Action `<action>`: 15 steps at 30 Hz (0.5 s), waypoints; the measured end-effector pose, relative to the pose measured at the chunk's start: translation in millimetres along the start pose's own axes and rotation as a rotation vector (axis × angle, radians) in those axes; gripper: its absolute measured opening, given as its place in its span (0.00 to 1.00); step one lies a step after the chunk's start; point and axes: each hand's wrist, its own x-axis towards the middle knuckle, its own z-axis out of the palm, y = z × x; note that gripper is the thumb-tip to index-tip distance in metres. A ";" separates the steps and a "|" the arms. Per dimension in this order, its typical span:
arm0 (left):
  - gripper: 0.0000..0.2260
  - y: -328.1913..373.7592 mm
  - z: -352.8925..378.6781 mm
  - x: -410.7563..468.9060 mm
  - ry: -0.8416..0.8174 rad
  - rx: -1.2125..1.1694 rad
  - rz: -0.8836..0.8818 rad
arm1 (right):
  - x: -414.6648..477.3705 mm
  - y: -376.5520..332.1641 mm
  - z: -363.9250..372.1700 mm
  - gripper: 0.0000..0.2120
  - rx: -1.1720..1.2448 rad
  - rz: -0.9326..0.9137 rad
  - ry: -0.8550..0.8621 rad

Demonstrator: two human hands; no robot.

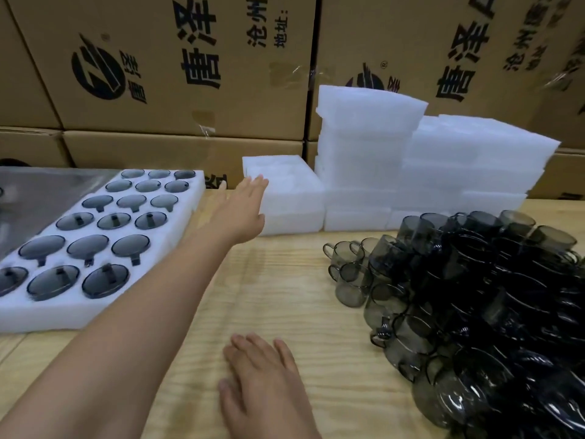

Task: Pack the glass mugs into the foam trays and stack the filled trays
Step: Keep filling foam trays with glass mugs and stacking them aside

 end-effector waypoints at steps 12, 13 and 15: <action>0.13 23.2 9.7 -7.2 0.433 0.029 0.241 | 4.9 10.9 6.5 0.14 -0.021 -0.031 0.296; 0.12 27.4 8.3 -15.9 0.532 0.018 0.270 | 5.1 11.8 5.5 0.11 0.015 -0.020 0.340; 0.09 35.8 4.9 -37.5 0.667 0.021 0.308 | 4.4 13.4 1.2 0.12 0.126 0.045 0.425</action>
